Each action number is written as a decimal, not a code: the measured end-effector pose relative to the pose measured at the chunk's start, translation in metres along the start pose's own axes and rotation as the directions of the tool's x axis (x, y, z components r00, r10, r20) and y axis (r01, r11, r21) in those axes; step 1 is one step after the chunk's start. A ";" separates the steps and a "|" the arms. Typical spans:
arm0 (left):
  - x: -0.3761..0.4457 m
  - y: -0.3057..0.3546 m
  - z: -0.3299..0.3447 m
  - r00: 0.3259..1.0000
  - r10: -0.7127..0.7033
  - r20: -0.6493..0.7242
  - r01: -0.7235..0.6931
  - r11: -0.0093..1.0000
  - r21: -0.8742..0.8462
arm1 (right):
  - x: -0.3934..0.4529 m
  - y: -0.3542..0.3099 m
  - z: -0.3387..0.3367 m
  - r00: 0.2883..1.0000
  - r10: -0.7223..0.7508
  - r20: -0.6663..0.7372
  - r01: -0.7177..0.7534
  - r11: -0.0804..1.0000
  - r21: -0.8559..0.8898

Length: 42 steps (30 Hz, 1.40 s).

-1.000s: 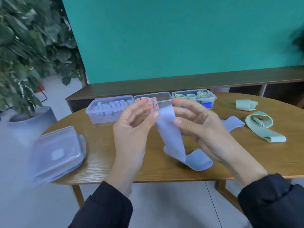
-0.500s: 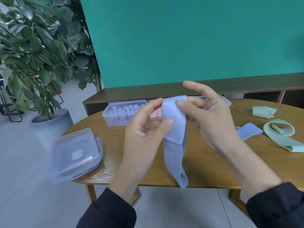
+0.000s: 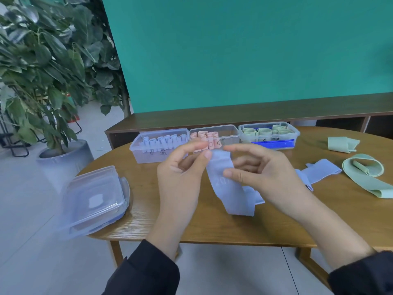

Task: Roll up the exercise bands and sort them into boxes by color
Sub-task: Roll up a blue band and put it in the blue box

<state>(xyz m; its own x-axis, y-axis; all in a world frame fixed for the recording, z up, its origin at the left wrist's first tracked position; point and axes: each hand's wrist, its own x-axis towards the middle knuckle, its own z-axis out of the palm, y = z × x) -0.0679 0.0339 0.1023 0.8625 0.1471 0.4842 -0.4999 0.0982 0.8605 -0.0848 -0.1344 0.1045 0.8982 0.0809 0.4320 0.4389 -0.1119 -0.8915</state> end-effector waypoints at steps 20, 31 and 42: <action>0.003 0.042 -0.006 0.962 0.222 0.156 -0.230 0.973 0.034 | -0.004 -0.064 0.000 0.971 -0.182 -0.155 0.201 0.973 0.112; -0.029 -0.014 -0.002 0.741 -0.281 0.610 0.456 0.878 -0.149 | 0.042 -0.055 -0.007 0.966 0.008 -0.259 0.073 0.951 0.300; -0.020 -0.078 -0.019 0.835 -0.452 0.313 0.375 0.884 0.278 | 0.104 0.061 -0.010 0.959 0.206 -0.194 -0.168 0.966 0.197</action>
<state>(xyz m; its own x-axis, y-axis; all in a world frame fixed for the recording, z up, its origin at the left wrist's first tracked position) -0.0476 0.0421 0.0224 0.9712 -0.2294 0.0648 -0.0969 -0.1316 0.9866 0.0355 -0.1430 0.0962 0.9565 -0.1379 0.2570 0.2686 0.0733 -0.9605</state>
